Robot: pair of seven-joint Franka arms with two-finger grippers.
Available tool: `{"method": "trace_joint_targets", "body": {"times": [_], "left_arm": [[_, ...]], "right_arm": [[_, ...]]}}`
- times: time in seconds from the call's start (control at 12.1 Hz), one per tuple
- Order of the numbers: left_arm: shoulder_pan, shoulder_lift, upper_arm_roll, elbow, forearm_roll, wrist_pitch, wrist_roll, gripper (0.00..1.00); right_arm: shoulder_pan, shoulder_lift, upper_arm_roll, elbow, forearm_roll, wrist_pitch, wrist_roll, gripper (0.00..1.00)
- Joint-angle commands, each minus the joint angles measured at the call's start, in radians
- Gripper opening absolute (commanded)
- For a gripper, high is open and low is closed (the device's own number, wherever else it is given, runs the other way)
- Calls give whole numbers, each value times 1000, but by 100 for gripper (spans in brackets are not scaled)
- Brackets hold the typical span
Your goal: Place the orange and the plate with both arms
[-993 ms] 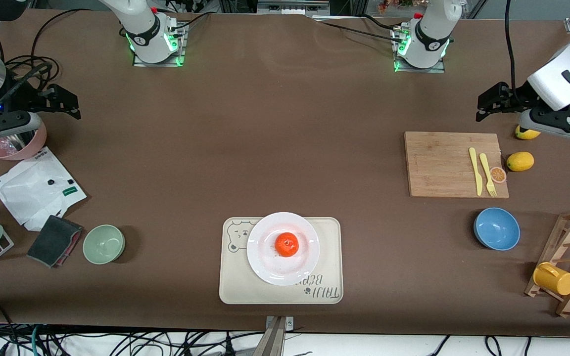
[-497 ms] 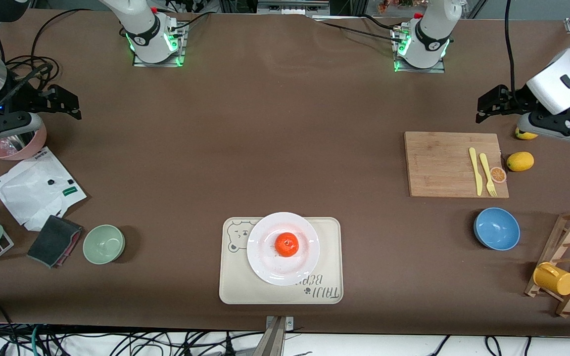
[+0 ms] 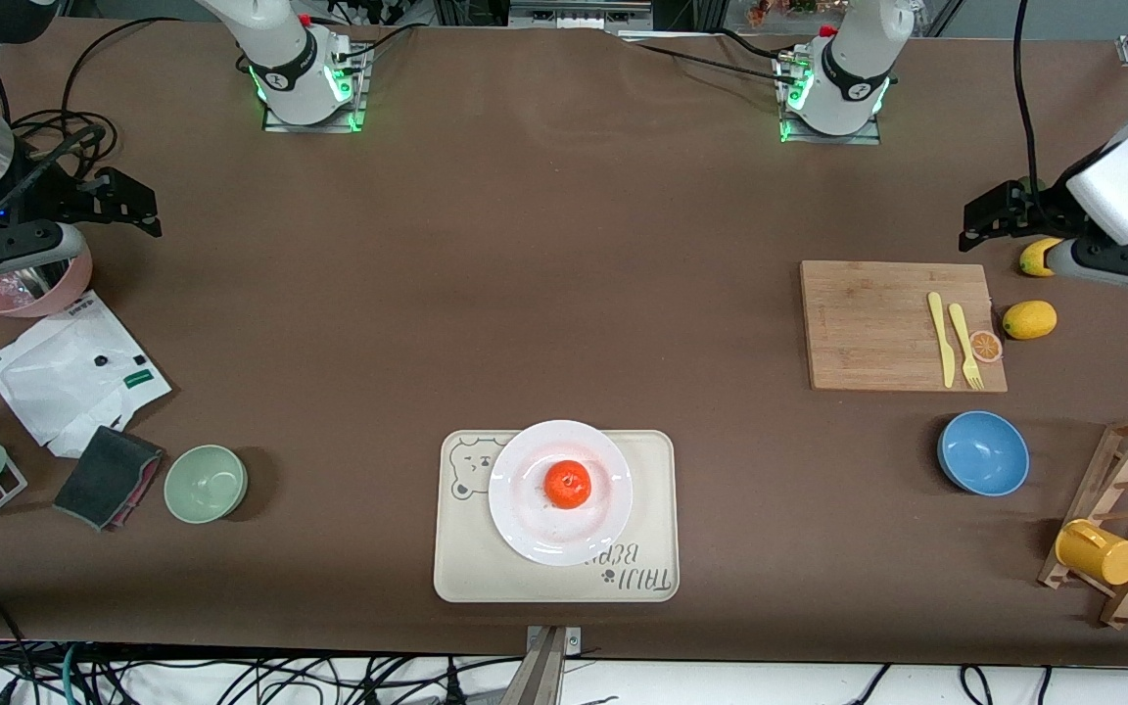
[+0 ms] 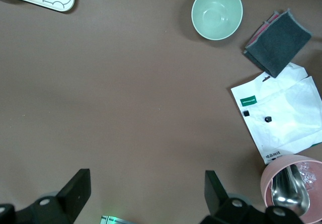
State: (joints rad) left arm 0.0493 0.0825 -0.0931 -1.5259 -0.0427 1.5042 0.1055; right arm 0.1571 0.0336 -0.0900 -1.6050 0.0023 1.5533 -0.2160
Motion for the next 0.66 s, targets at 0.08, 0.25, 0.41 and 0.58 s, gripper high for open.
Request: {"method": "trace_joint_targets", "body": {"times": [0.08, 0.25, 0.41, 0.58], "left_arm": [[21, -26, -8, 10, 23, -18, 5, 100], [55, -27, 0, 10, 9, -19, 11, 100], [52, -27, -11, 10, 9, -21, 10, 100], [47, -27, -11, 10, 10, -32, 10, 100]], "right_arm": [[-1, 12, 4, 31, 7, -15, 3, 100], [1, 12, 6, 31, 7, -13, 3, 100], [-1, 12, 4, 31, 7, -13, 0, 100], [-2, 12, 4, 31, 8, -18, 0, 100]]}}
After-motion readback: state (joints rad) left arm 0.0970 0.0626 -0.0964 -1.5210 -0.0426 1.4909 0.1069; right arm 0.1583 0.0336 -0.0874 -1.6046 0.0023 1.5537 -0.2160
